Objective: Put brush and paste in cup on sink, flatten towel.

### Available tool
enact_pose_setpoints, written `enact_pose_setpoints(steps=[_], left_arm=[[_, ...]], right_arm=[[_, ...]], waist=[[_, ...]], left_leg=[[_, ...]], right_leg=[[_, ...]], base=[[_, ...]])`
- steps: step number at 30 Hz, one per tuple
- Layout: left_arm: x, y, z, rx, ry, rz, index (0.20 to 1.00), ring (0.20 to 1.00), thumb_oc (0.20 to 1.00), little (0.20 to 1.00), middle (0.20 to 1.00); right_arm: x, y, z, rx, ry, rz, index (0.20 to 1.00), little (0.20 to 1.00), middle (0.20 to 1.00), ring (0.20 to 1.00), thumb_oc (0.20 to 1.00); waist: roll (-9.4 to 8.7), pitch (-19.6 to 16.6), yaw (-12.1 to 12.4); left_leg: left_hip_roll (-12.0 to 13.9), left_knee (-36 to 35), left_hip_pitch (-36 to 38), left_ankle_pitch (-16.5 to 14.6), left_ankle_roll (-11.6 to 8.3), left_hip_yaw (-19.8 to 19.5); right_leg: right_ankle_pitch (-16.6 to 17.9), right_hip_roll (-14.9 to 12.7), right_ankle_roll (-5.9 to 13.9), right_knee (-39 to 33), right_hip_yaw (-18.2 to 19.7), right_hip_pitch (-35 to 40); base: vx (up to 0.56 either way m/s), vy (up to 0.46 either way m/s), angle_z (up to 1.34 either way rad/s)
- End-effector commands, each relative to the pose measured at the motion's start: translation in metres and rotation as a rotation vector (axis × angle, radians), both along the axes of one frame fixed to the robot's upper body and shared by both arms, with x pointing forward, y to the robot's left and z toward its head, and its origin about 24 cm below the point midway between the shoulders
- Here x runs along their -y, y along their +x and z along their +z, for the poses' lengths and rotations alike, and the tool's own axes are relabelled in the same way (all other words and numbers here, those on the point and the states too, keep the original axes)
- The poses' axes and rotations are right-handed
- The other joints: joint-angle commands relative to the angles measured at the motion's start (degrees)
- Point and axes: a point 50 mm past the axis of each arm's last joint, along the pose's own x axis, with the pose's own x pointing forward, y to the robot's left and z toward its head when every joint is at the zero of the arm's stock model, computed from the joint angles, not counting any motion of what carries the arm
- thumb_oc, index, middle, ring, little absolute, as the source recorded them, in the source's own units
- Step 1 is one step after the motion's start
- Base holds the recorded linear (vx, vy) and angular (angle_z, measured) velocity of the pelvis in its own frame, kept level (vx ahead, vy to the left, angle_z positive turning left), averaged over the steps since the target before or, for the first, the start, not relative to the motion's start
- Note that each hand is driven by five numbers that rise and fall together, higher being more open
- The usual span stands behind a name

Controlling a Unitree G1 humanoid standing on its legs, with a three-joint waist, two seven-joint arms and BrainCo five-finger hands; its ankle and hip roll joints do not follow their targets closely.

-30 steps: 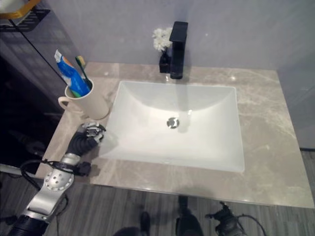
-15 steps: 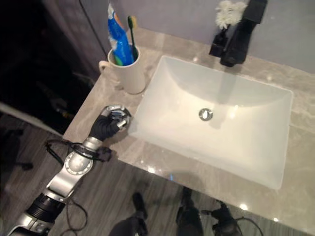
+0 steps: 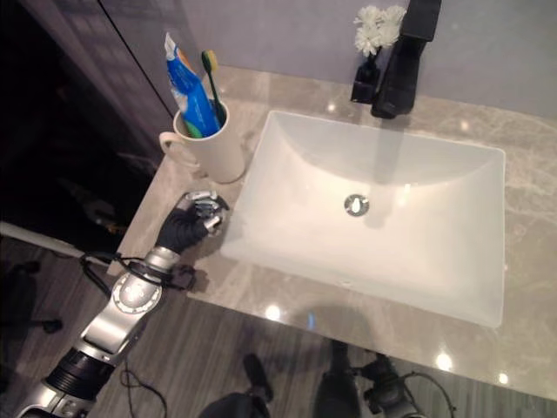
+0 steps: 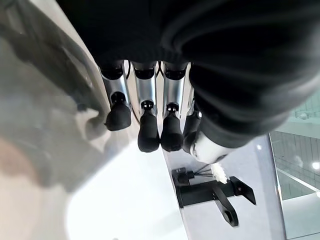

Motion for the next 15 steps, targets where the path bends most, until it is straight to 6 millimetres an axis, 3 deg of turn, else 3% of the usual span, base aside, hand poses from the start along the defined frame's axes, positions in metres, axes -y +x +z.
enact_pose_setpoints(steps=[1, 8, 12, 15], left_arm=[[0.002, 0.001, 0.012, 0.049, -0.066, -0.021, 0.200, 0.200, 0.200, 0.200, 0.200], [-0.004, 0.010, 0.013, 0.061, -0.097, 0.070, 0.200, 0.200, 0.200, 0.200, 0.200], [-0.001, 0.022, 0.025, 0.088, -0.156, 0.102, 0.200, 0.200, 0.200, 0.200, 0.200], [0.000, 0.029, 0.036, 0.124, -0.152, 0.109, 0.200, 0.200, 0.200, 0.200, 0.200]], right_arm=[[-0.007, 0.018, 0.005, 0.057, 0.054, -0.047, 1.000, 1.000, 1.000, 1.000, 1.000], [-0.006, 0.011, 0.002, 0.040, 0.074, -0.092, 1.000, 1.000, 1.000, 1.000, 1.000], [-0.002, -0.005, -0.007, -0.046, 0.069, -0.144, 1.000, 1.000, 1.000, 1.000, 1.000], [-0.001, -0.005, -0.007, -0.048, 0.072, -0.151, 1.000, 1.000, 1.000, 1.000, 1.000]], waist=[[-1.06, -0.94, 0.66], [-0.67, -0.41, 0.47], [-0.55, -0.10, 0.21], [-0.42, 0.29, -0.11]], left_leg=[[-0.82, 0.34, -0.65, -1.09, -1.98, -3.27], [-0.49, 0.34, -0.78, -0.79, -2.42, -3.72], [0.02, 0.34, -1.12, -0.47, -2.78, -3.96], [0.29, 0.34, -1.59, -0.25, -2.98, -3.91]], right_leg=[[-3.35, -1.54, 2.71, 2.31, 1.24, 1.59], [-4.17, -1.25, 2.26, 2.81, 1.02, 1.73], [-4.08, -1.03, 2.16, 2.54, 0.95, 1.47], [-4.09, -0.81, 2.08, 2.67, 1.23, 0.67]], base=[[0.00, 0.000, 0.00], [0.00, -0.010, 0.00], [0.00, -0.039, 0.01], [0.00, 0.000, 0.00]])
